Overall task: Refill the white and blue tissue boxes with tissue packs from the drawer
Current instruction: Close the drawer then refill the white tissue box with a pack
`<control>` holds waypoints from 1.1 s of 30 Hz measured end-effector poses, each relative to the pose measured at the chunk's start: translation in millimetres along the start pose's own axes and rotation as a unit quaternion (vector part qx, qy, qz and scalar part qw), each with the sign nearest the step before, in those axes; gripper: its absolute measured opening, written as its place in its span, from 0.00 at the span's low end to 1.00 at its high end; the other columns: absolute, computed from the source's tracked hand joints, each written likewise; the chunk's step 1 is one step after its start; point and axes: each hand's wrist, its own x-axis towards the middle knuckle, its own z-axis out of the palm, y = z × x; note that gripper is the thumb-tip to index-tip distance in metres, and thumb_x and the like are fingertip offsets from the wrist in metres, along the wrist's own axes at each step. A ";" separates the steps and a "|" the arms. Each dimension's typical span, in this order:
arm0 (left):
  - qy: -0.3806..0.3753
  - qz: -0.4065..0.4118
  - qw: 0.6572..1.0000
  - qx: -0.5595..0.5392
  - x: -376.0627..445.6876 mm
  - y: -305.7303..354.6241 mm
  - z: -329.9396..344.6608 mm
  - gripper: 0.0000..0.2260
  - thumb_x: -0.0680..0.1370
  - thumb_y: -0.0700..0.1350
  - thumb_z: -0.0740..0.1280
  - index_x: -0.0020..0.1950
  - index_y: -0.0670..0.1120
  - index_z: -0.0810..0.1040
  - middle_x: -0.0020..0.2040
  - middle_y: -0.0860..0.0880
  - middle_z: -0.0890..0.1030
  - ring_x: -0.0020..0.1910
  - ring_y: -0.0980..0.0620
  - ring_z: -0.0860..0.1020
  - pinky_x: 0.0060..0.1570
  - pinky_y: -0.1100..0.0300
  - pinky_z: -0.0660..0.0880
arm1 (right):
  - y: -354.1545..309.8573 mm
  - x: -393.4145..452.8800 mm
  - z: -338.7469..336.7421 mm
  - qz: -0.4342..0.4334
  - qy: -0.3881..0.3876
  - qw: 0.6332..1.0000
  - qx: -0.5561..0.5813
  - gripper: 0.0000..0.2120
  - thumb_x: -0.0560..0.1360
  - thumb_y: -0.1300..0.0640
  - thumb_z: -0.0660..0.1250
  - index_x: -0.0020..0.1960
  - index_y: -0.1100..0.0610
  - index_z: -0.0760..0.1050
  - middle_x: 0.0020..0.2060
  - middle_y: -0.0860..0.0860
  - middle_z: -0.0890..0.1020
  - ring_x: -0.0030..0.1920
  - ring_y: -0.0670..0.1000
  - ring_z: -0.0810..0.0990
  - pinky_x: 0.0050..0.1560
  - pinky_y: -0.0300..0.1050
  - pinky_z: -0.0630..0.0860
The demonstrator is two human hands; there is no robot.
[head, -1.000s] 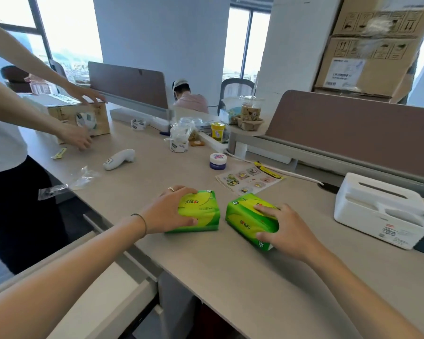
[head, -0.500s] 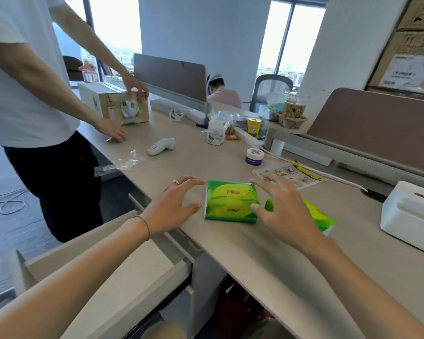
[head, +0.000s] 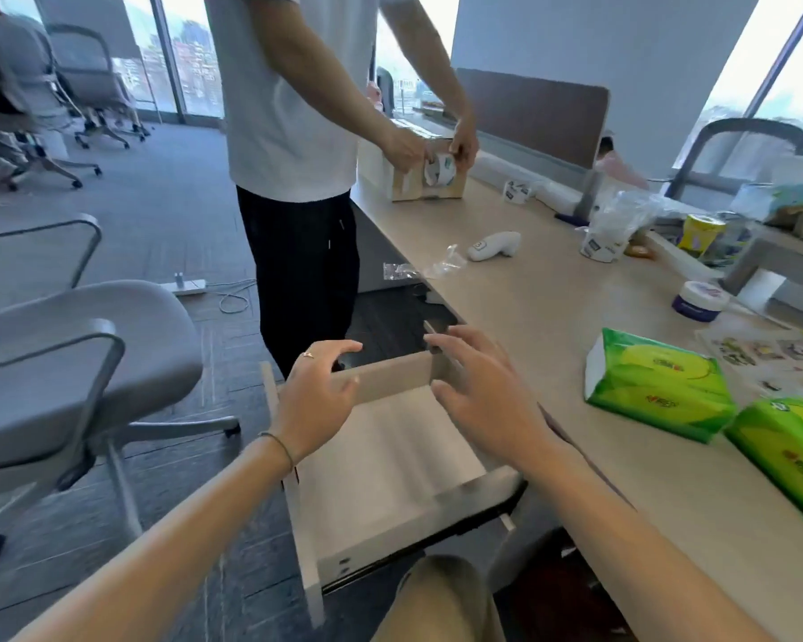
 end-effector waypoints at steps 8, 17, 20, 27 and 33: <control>0.041 -0.167 0.985 -0.003 -55.4 -74.4 -3.5 0.30 0.74 0.36 0.68 0.76 0.50 0.67 0.69 0.47 0.69 0.61 0.44 0.72 0.56 0.55 0.69 | -24.4 -10.1 82.5 -0.005 -0.069 0.997 0.024 0.25 0.78 0.54 0.67 0.74 0.47 0.69 0.73 0.48 0.70 0.74 0.49 0.64 0.69 0.37 0.56; 0.062 -0.174 0.983 0.000 -68.7 -70.7 35.2 0.32 0.75 0.37 0.67 0.77 0.51 0.65 0.79 0.48 0.59 0.72 0.45 0.66 0.60 0.59 0.62 | -4.0 -15.2 93.6 0.033 -0.079 0.996 0.011 0.26 0.77 0.53 0.66 0.75 0.45 0.68 0.73 0.48 0.70 0.73 0.51 0.65 0.72 0.45 0.62; 0.062 -0.167 0.984 0.000 -62.2 -62.4 48.0 0.30 0.75 0.37 0.67 0.76 0.51 0.67 0.79 0.49 0.60 0.72 0.46 0.65 0.59 0.58 0.62 | 6.6 -17.9 91.6 0.045 -0.071 0.996 0.007 0.26 0.77 0.53 0.67 0.74 0.45 0.69 0.73 0.47 0.70 0.73 0.49 0.65 0.72 0.43 0.61; 0.040 -0.163 0.985 -0.032 -39.2 -31.3 94.8 0.25 0.77 0.44 0.64 0.75 0.51 0.68 0.78 0.49 0.60 0.71 0.43 0.67 0.66 0.49 0.69 | 32.7 -29.0 77.6 0.072 -0.048 0.996 0.002 0.25 0.77 0.54 0.67 0.73 0.45 0.69 0.72 0.46 0.70 0.73 0.48 0.65 0.72 0.43 0.61; -0.039 -0.139 0.988 -0.058 -28.1 -1.6 130.8 0.26 0.81 0.46 0.61 0.79 0.51 0.62 0.84 0.52 0.52 0.69 0.43 0.73 0.58 0.53 0.72 | 61.2 -44.8 58.1 0.126 -0.041 0.991 -0.030 0.29 0.75 0.45 0.67 0.75 0.46 0.67 0.75 0.49 0.67 0.76 0.52 0.62 0.74 0.53 0.63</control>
